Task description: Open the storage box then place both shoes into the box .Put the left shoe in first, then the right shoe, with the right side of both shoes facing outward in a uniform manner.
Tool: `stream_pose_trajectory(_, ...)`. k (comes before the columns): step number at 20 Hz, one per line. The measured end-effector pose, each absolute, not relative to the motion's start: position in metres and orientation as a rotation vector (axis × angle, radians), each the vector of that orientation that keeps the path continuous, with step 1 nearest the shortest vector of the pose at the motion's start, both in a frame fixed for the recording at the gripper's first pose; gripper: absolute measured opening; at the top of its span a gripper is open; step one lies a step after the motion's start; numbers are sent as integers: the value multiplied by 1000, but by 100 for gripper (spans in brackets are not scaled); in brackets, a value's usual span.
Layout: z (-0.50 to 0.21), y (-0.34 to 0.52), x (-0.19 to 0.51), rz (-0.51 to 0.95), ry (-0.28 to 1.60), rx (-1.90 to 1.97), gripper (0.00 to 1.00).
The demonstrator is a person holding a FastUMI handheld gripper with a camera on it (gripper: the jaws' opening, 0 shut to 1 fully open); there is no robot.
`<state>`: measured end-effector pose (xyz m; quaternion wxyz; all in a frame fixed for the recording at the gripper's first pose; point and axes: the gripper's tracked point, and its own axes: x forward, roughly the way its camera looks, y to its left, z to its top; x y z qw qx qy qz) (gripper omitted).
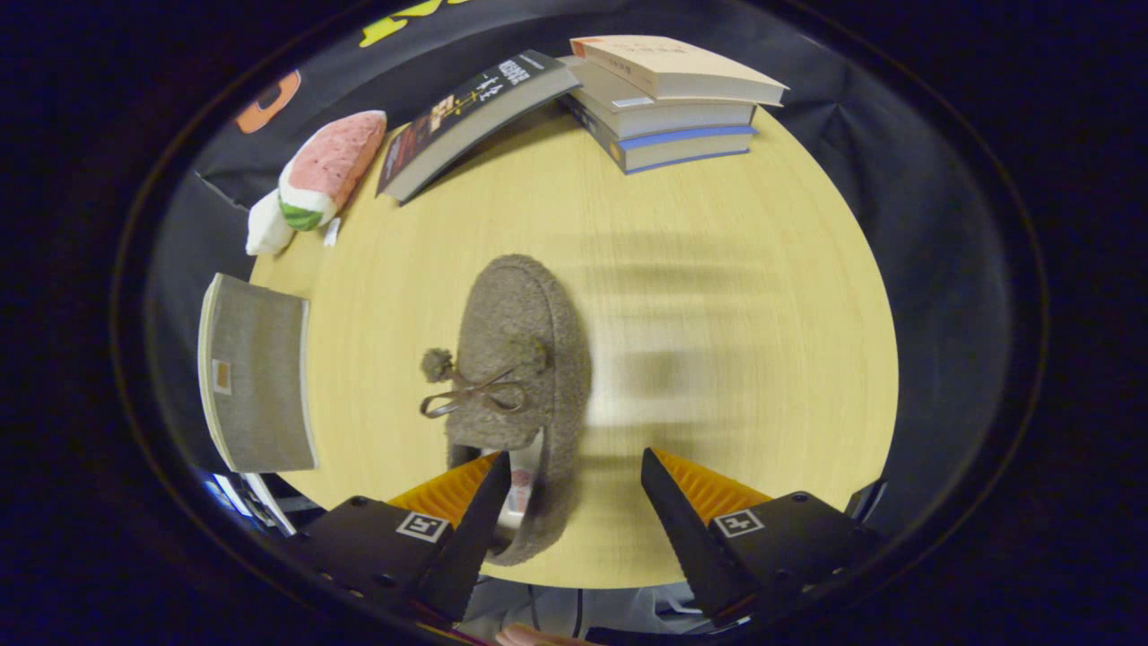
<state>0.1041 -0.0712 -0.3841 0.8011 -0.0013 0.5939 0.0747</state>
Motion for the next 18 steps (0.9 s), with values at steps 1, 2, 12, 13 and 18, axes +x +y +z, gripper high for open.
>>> stream_pose_trajectory(1, -391, -77, 110, 135, 1266, -27, 89)
stream_pose_trajectory(2, -394, -80, 114, 130, 1259, -46, 86)
stream_pose_trajectory(12, -409, -49, 114, 221, 1259, -11, 26)
stream_pose_trajectory(13, -408, -49, 114, 218, 1242, -26, 15)
stream_pose_trajectory(18, -407, -51, 112, 200, 1253, 69, 1)
